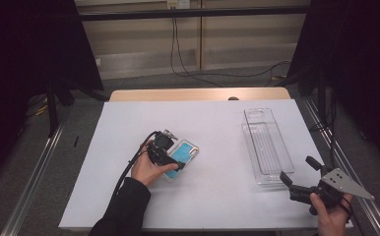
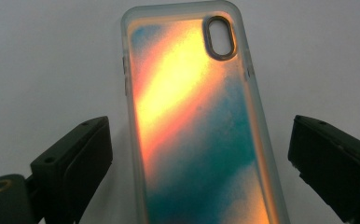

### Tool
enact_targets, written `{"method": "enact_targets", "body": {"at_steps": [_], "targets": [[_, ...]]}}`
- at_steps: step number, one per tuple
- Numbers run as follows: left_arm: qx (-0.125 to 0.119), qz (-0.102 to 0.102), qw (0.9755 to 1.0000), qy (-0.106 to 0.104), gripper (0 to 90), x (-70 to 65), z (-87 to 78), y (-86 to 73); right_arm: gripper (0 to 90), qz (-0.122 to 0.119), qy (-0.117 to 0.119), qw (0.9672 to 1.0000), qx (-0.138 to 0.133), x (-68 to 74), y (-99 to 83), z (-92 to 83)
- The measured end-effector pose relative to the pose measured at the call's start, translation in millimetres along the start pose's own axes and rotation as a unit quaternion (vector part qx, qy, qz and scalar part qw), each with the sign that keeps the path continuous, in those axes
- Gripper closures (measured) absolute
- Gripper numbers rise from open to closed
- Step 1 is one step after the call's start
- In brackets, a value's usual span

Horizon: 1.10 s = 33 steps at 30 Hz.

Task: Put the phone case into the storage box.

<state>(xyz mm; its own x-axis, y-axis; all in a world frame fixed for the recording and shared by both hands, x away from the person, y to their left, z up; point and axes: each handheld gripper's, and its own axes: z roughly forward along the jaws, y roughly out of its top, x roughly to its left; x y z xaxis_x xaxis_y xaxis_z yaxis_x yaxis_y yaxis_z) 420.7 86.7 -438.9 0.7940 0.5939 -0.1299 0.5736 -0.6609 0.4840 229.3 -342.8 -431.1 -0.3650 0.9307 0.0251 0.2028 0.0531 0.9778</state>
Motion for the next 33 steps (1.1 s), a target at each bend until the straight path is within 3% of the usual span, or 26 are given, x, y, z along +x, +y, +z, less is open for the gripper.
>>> {"method": "enact_targets", "body": {"at_steps": [13,18,27,33], "targets": [[0.019,0.003,0.9997,0.012,6.1,-2.4,12.8,2.5,0.0,0.0,0.001,1.0,-0.001,0.3,0.1,0.4],[0.033,0.012,0.9989,0.032,7.3,-8.1,15.5,5.2,0.0,0.0,0.001,1.0,-0.001,0.7,0.0,0.6],[0.022,0.004,0.999,0.039,6.8,-9.1,17.0,1.9,0.0,-0.002,0.003,1.0,0.001,0.8,-0.2,0.7],[0.027,0.004,0.9987,0.043,9.2,-10.7,16.2,4.1,0.0,-0.003,0.003,1.0,0.002,0.9,-0.3,1.3]]}}
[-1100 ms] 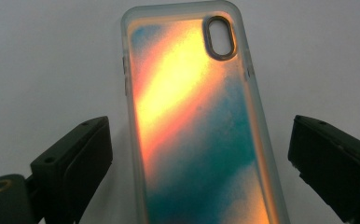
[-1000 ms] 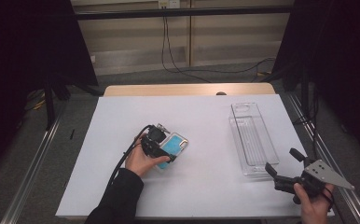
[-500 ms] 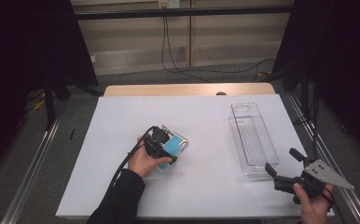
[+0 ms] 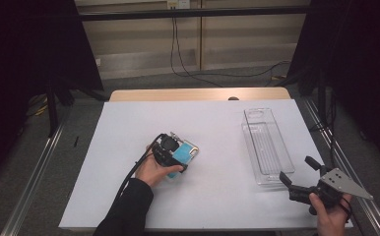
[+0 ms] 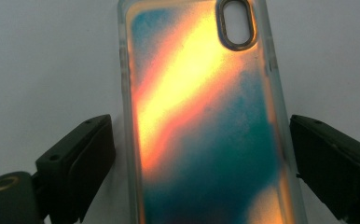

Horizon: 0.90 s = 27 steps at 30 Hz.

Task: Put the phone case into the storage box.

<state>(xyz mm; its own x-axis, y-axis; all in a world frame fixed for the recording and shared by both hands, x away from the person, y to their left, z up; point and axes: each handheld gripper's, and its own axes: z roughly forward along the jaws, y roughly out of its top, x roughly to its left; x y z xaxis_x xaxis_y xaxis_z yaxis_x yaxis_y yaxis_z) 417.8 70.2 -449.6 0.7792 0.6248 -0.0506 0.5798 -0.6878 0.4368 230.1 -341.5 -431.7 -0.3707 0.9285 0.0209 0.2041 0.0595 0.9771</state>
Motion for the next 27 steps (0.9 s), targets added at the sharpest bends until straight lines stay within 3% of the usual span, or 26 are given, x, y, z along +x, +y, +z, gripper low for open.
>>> {"method": "enact_targets", "body": {"at_steps": [2,22,27], "targets": [[-0.003,-0.002,1.0,-0.003,15.1,0.2,-1.5,0.1,0.0,-0.001,0.0,1.0,0.0,0.0,0.1,0.2],[-0.005,0.001,0.9999,-0.012,17.0,3.2,-4.7,0.0,0.0,0.001,0.0,1.0,-0.001,-0.4,0.0,-0.3],[-0.007,-0.006,0.9999,-0.009,17.0,2.5,-5.0,-0.4,0.0,0.001,0.0,1.0,-0.001,-0.3,0.1,-0.3]]}}
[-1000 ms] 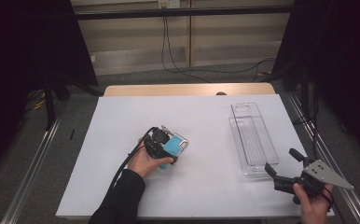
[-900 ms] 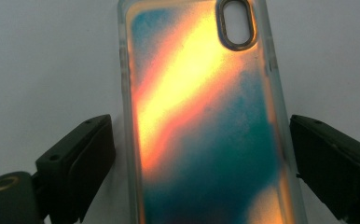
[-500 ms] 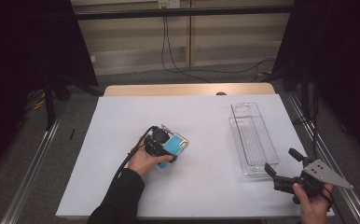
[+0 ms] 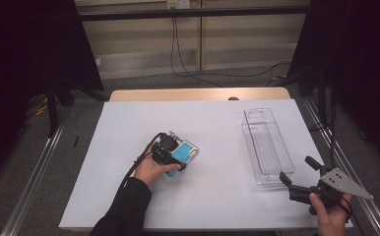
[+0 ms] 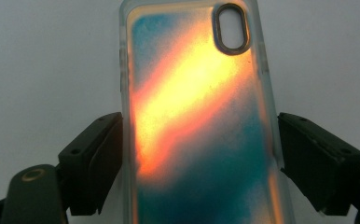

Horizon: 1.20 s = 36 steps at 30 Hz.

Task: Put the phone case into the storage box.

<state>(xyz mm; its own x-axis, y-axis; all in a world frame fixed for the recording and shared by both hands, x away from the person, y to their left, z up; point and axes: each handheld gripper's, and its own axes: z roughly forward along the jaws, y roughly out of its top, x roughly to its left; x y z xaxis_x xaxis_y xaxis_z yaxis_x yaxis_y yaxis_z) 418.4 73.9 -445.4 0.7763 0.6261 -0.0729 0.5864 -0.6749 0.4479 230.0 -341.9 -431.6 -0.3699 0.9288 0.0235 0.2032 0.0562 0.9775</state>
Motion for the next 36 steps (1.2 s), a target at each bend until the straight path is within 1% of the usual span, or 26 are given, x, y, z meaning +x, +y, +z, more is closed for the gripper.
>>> {"method": "enact_targets", "body": {"at_steps": [2,4,5,6,8,9,10,12,13,18,20,21,22,27,32,33,35,36], "targets": [[-0.001,-0.001,1.0,0.0,17.0,0.3,-0.3,-0.2,0.0,0.0,0.0,1.0,0.0,-0.2,-0.1,0.0],[-0.005,-0.01,0.9999,0.008,17.0,0.9,-1.2,-0.8,0.0,0.0,0.0,1.0,0.001,-0.2,-0.1,-0.1],[0.0,-0.006,1.0,0.005,17.0,1.7,-1.0,-0.7,0.0,0.0,0.0,1.0,0.0,-0.2,-0.1,-0.1],[-0.005,-0.011,0.9999,0.007,17.0,1.2,-1.1,-1.3,0.0,0.0,0.0,1.0,0.0,-0.1,0.0,-0.1],[-0.006,-0.014,0.9999,0.009,17.0,2.0,-2.5,-1.4,0.0,0.0,0.0,1.0,0.0,-0.4,-0.2,-0.3],[-0.014,-0.017,0.9997,0.011,17.0,2.2,-3.2,-1.6,0.0,0.0,-0.001,1.0,-0.001,-0.4,-0.1,-0.4],[-0.014,-0.018,0.9997,0.006,17.0,3.2,-4.9,-1.4,0.0,0.001,-0.001,1.0,-0.001,-0.6,0.0,-0.5],[-0.024,-0.022,0.9994,0.009,17.0,3.3,-7.4,-1.3,0.0,0.001,-0.001,1.0,0.0,-0.6,-0.1,-0.6],[-0.026,-0.022,0.9994,0.007,17.0,4.1,-9.2,-1.2,0.0,0.0,-0.001,1.0,-0.001,-0.5,0.0,-0.5],[-0.049,-0.029,0.9984,0.009,17.0,5.9,-16.4,-2.2,0.0,0.001,-0.001,1.0,-0.001,-0.3,0.1,-0.5],[-0.062,-0.034,0.9974,0.01,16.9,6.9,-19.3,-3.4,0.0,0.0,-0.001,1.0,0.0,-0.5,0.0,-0.8],[-0.065,-0.034,0.9972,0.01,16.9,7.4,-20.6,-4.0,0.0,0.001,-0.001,1.0,-0.001,-0.4,0.1,-0.8],[-0.071,-0.036,0.9967,0.015,16.9,7.4,-21.9,-4.5,0.0,0.0,-0.001,1.0,-0.001,-0.5,0.1,-0.8],[-0.09,-0.039,0.995,0.018,17.0,8.6,-29.7,-6.4,0.0,0.0,-0.002,1.0,0.0,-0.4,0.0,-0.6],[-0.112,-0.032,0.9929,0.023,16.9,6.6,-37.2,-8.7,0.0,0.002,-0.003,1.0,0.001,-0.7,-0.1,-0.6],[-0.114,-0.029,0.9927,0.027,16.9,6.0,-38.8,-9.2,0.0,0.002,-0.003,1.0,0.001,-0.8,-0.2,-0.6],[-0.123,-0.03,0.9914,0.034,16.9,5.1,-41.1,-10.4,0.0,0.002,-0.003,1.0,0.001,-0.8,-0.2,-0.6],[-0.125,-0.035,0.9907,0.04,16.9,5.2,-42.1,-10.8,0.0,0.002,-0.002,1.0,0.002,-0.8,-0.3,-0.6]]}}
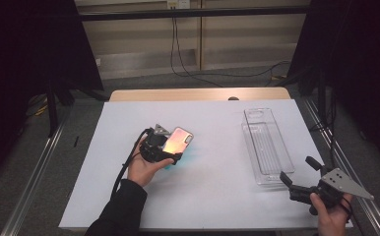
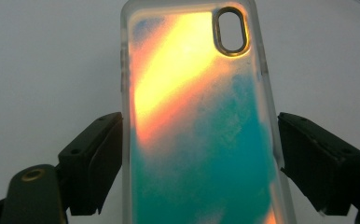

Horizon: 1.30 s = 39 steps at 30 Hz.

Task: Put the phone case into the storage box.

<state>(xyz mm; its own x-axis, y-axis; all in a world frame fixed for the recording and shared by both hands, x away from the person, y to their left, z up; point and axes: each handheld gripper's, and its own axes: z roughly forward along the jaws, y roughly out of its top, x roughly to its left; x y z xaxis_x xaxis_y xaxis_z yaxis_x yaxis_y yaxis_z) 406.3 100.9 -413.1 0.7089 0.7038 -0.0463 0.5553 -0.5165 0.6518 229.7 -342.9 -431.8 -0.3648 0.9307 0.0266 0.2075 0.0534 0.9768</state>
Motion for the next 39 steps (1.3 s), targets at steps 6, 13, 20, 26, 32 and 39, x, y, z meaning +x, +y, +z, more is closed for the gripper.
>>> {"method": "enact_targets", "body": {"at_steps": [6,13,20,26,32,39], "targets": [[-0.04,-0.006,0.999,0.016,16.9,2.9,-8.1,-1.3,0.0,-0.001,0.001,1.0,0.0,-0.1,0.0,-0.4],[-0.083,-0.009,0.996,0.033,16.9,5.3,-19.0,-3.6,0.0,-0.001,0.001,1.0,0.0,0.1,0.1,-0.2],[-0.103,0.001,0.9937,0.044,16.9,1.5,-28.9,-10.1,0.0,0.005,0.004,1.0,0.0,0.0,-0.3,-0.1],[-0.111,0.005,0.9929,0.041,16.9,-2.4,-36.9,-16.7,0.0,0.005,0.007,1.0,0.002,0.9,-0.4,0.5],[-0.11,0.006,0.9933,0.036,16.9,-7.4,-43.6,-25.2,0.0,0.003,0.007,0.9999,0.007,2.3,-0.9,2.1],[-0.109,0.01,0.9931,0.04,16.9,-16.3,-48.2,-35.2,0.0,-0.002,0.016,0.9998,0.014,7.0,-0.4,5.4]]}}
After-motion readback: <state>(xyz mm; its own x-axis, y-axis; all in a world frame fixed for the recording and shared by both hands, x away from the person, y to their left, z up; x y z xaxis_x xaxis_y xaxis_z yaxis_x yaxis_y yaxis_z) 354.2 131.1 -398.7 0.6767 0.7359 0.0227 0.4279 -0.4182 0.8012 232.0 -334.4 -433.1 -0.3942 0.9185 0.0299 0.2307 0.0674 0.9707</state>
